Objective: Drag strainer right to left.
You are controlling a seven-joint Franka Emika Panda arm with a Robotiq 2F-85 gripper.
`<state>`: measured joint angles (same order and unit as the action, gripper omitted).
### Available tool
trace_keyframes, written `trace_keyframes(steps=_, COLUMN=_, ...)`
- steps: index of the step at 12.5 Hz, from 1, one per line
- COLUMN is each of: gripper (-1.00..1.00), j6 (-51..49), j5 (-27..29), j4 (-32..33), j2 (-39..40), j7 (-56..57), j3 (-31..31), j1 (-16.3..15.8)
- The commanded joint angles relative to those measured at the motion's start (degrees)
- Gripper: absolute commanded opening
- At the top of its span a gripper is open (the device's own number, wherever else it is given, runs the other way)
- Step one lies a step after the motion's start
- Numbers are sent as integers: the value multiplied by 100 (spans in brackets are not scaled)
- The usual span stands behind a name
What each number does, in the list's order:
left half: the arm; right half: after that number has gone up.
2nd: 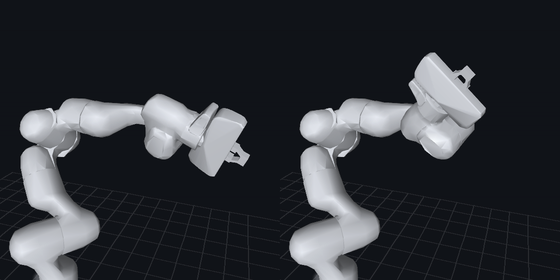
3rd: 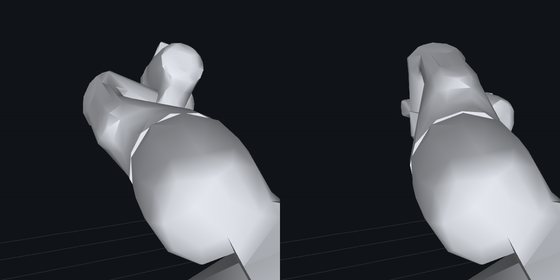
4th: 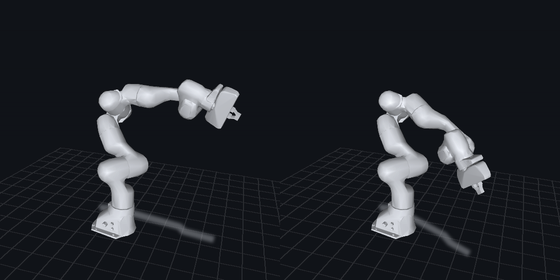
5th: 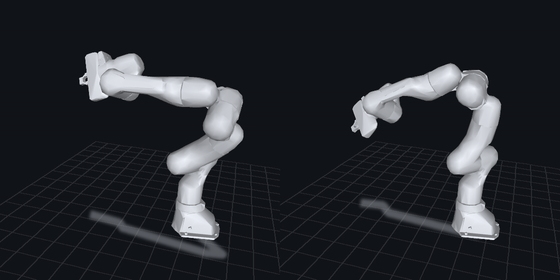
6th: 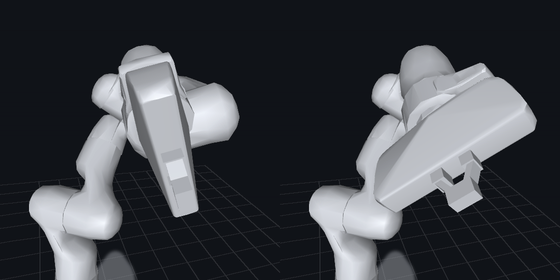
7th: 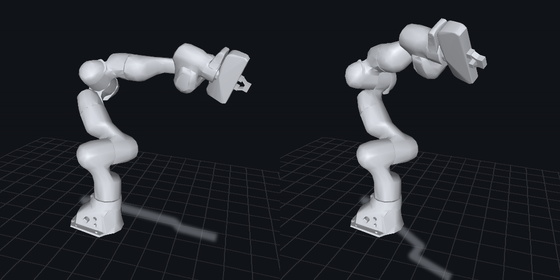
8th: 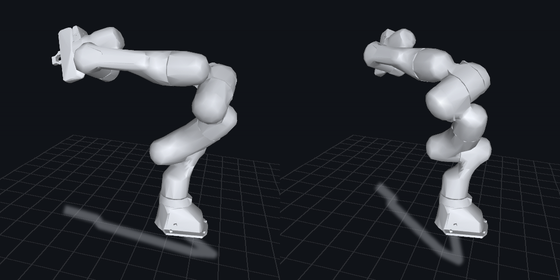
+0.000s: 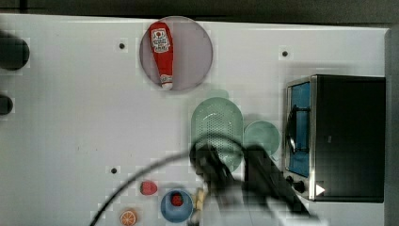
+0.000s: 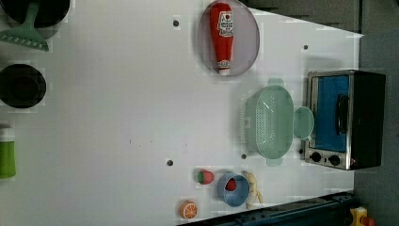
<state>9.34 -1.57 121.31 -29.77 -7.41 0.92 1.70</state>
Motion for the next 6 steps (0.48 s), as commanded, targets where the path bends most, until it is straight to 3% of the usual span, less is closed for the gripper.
trace_keyframes(steps=1, gripper=100, j6=495, j5=-51, j4=754, j2=1182, j7=-1024, j3=-129, j1=-47)
trace_keyframes(steps=6, gripper=100, j6=2089, j5=-51, j4=1220, j2=2572, j7=-2275, j3=-139, j1=-51)
